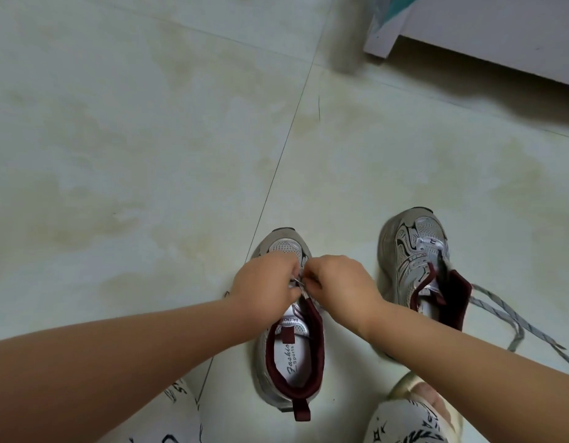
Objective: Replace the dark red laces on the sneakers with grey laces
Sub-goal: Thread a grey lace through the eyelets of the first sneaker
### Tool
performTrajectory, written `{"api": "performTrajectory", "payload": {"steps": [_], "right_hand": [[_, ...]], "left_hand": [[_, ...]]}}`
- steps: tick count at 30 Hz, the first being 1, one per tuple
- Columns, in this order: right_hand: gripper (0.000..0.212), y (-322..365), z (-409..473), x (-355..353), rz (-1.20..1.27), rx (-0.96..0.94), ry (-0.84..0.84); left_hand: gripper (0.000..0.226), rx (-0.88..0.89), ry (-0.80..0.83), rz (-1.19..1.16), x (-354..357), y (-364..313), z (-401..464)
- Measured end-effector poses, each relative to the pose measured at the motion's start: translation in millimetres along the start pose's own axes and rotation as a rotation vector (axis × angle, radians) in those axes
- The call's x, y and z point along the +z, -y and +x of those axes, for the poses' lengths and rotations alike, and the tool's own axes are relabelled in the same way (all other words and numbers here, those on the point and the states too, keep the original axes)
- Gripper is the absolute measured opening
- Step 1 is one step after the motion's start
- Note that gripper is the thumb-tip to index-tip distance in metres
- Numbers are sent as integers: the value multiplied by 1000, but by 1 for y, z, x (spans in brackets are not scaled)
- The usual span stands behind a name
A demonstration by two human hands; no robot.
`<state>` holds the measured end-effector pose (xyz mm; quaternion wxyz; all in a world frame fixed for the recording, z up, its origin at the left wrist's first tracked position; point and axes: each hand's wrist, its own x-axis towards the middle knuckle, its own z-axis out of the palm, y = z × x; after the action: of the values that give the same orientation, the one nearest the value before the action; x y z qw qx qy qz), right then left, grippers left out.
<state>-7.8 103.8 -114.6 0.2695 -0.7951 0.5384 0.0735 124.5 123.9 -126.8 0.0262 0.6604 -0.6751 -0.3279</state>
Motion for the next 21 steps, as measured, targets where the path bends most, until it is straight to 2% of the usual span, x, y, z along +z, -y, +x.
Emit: {"api": "performTrajectory", "payload": {"steps": [3, 5, 7, 10, 12, 14, 18, 20, 21], "right_hand": [[1, -3, 4, 5, 314, 195, -36], [17, -6, 8, 6, 502, 306, -53], [23, -8, 9, 7, 515, 300, -9], [16, -2, 2, 9, 361, 231, 23], [17, 0, -4, 11, 244, 216, 37], [32, 1, -9, 14, 211, 215, 42], [48, -2, -12, 17, 360, 253, -48], [54, -2, -12, 19, 467, 290, -35], [55, -2, -13, 19, 517, 311, -18]], "left_hand": [[20, 11, -3, 121, -1, -2, 4], [24, 19, 1, 173, 0, -3, 4], [26, 13, 2, 192, 2, -3, 3], [24, 31, 6, 184, 2, -1, 6], [22, 57, 35, 127, 1, 3, 9], [17, 94, 91, 78, -4, 8, 12], [11, 156, 254, 5, -32, 13, 11], [4, 158, 326, -204, -59, 19, 9], [7, 136, 367, -409, -75, 22, 6]]}}
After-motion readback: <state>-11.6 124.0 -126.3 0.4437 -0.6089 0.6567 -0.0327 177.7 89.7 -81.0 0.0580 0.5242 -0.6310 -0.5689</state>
